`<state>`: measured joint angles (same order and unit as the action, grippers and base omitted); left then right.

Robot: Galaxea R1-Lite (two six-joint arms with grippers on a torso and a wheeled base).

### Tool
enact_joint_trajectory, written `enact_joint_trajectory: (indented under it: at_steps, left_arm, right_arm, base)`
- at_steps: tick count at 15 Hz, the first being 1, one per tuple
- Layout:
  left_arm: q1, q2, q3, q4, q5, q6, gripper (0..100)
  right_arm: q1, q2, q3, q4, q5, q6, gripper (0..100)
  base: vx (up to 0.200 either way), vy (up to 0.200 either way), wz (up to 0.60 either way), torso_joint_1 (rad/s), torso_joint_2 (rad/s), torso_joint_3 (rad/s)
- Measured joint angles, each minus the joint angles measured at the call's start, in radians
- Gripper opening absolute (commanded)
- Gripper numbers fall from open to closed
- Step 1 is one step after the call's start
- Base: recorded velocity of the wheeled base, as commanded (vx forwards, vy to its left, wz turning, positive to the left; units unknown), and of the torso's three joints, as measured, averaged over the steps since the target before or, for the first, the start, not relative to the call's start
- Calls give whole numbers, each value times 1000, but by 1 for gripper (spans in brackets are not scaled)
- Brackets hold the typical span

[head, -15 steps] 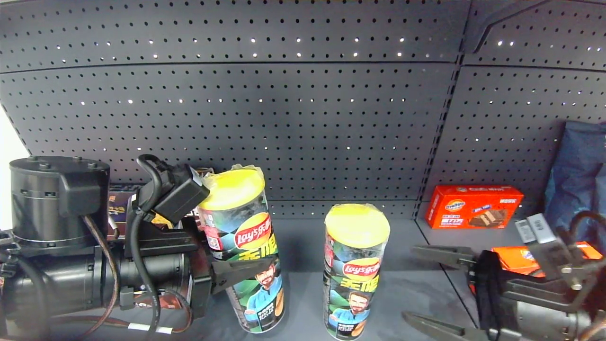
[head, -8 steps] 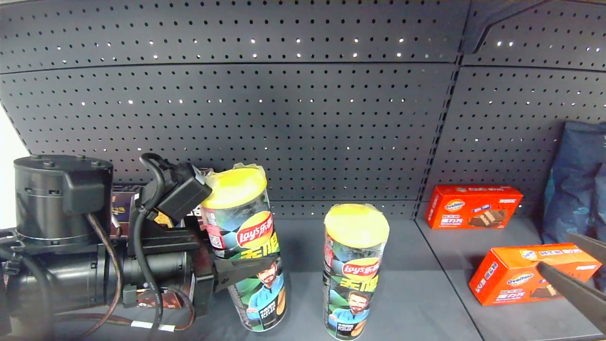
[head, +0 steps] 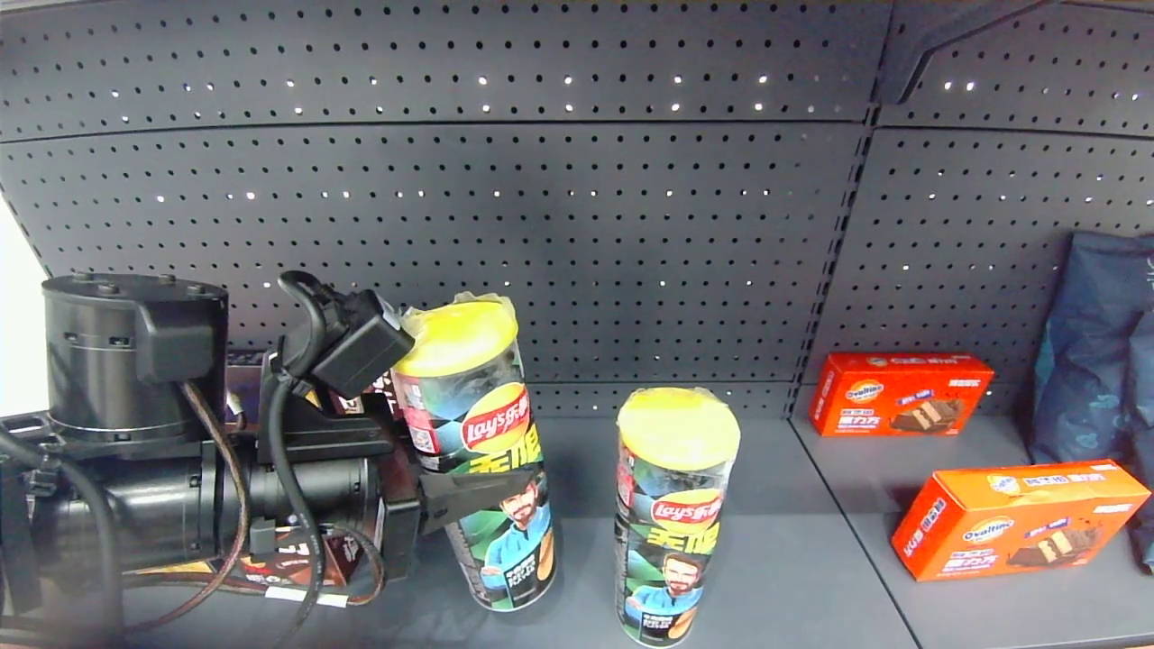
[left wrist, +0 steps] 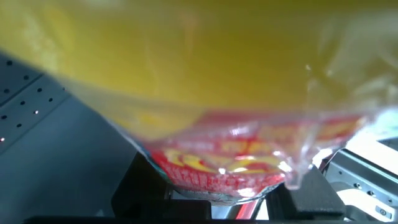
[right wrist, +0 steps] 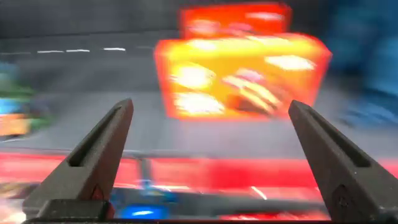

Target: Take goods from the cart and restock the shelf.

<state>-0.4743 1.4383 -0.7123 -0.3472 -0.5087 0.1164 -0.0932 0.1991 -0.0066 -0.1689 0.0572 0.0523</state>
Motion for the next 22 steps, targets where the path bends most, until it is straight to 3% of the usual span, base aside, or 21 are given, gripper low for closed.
enact_joint_trajectory:
  at_steps: [1,2,3,5,6,10,14,19,20,22]
  left_arm:
    - [1,2,-3,0,-8,0,0]
    - [3,4,-6,-1,-13,0,0]
    - [4,8,-8,-3,-15,0,0]
    - [4,30,-13,-58,-22,0,0]
    - [4,43,-13,-87,-31,0,0]
    - [6,105,-27,-151,-64,-2,0]
    - [47,168,-77,-205,-131,-2,0]
    - [60,244,-201,-200,-140,6,0]
    - [63,268,-247,-200,-141,28,0]
    - [86,327,-330,-163,-145,124,0]
  right_arm:
    - [-5,-43,1,80,-93,-22,100]
    - [-9,-65,2,103,-121,-32,100]
    - [-11,-82,3,105,-104,-48,100]
    - [-11,-100,4,109,66,-116,100]
    - [-7,-105,5,116,93,-132,100]
    - [15,-115,7,169,-3,-42,100]
    - [18,-117,7,170,-6,-40,100]
    - [18,-117,7,170,-5,-40,100]
    - [18,-117,7,170,-5,-40,100]
    - [18,-116,7,170,-6,-40,100]
  base:
    - [0,0,0,0,0,0]
    - [0,0,0,0,0,0]
    - [0,0,0,0,0,0]
    - [0,0,0,0,0,0]
    - [0,0,0,0,0,0]
    - [0,0,0,0,0,0]
    - [0,0,0,0,0,0]
    - [0,0,0,0,0,0]
    - [0,0,0,0,0,0]
    - [0,0,0,0,0,0]
